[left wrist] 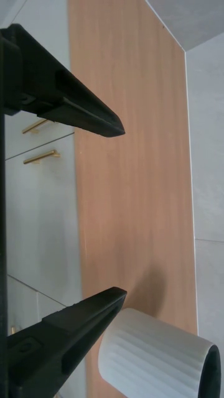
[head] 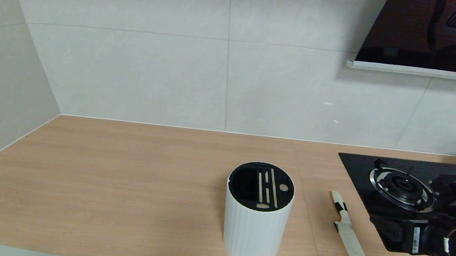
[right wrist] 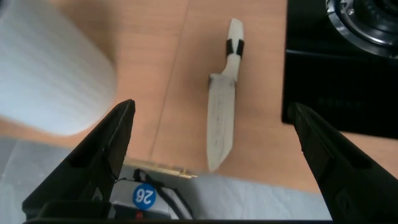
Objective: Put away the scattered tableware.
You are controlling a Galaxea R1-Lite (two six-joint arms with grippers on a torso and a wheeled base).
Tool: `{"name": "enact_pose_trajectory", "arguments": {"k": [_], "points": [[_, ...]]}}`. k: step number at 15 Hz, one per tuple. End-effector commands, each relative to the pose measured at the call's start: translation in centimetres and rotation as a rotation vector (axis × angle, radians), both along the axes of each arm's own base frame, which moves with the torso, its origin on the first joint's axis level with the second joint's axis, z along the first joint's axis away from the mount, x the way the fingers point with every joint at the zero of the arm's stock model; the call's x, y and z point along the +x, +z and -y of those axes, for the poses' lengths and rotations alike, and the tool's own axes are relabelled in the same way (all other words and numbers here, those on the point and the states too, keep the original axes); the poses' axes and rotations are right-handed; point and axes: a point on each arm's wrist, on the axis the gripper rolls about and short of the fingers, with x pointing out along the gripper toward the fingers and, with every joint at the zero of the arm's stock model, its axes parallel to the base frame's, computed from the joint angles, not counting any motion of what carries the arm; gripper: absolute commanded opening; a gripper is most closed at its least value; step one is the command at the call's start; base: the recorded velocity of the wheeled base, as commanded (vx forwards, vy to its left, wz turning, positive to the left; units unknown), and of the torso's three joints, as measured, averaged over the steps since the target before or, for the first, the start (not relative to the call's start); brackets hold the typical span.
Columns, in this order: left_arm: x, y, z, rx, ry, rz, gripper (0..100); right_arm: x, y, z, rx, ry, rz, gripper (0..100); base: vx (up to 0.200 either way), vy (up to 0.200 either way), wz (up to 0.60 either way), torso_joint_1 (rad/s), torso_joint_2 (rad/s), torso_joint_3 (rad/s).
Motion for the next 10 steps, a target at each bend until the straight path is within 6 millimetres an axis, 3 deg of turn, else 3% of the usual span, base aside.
{"name": "enact_pose_trajectory", "arguments": {"k": [1, 5, 10], "points": [[0.0, 0.0, 0.0, 0.000, 0.000, 0.000, 100, 2.6, -2.3, -1.4, -0.043, 0.000, -0.075, 100, 0.000, 0.000, 0.00, 0.000, 0.00, 0.000], [0.0, 0.0, 0.0, 0.000, 0.000, 0.000, 100, 5.5, -4.8, -2.6, -0.057, 0.014, -0.107, 100, 0.000, 0.000, 0.00, 0.000, 0.00, 0.000], [0.0, 0.0, 0.0, 0.000, 0.000, 0.000, 100, 8.1, -9.8, -3.0, -0.111, -0.076, -0.100, 100, 0.000, 0.000, 0.00, 0.000, 0.00, 0.000]]}}
